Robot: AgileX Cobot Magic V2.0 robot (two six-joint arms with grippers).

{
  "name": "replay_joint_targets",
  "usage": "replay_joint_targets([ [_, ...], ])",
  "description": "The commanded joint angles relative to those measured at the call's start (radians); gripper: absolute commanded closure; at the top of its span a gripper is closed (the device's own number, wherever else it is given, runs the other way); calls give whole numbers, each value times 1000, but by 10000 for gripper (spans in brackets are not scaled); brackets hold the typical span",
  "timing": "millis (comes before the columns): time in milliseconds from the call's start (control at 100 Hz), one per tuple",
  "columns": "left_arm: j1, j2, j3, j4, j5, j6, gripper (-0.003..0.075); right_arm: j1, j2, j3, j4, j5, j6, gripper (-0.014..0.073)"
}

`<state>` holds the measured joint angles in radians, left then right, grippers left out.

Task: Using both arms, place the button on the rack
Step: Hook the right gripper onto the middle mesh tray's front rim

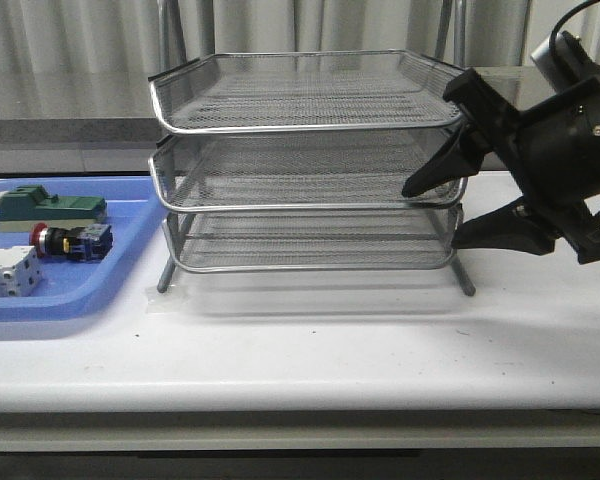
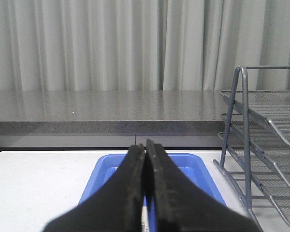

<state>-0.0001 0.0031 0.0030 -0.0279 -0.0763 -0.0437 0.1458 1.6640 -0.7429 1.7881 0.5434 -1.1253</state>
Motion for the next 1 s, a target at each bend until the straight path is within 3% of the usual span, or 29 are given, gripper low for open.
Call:
replay_joint_targets([
  [0,-7,10,34,-9,-76,-9,741,-2,-13,-34,85,81,-54,106],
  [500,-7,10,34,-9,-76,-9,741,-4,11,-100,85,70,-58,115],
  [860,-7,10,34,-9,-76,-9,741,-4,13,-100,85,65,-58,486],
  [990,-7,10,34,-9,-76,-9,741,-4,13,-99,85,65,-58,540],
])
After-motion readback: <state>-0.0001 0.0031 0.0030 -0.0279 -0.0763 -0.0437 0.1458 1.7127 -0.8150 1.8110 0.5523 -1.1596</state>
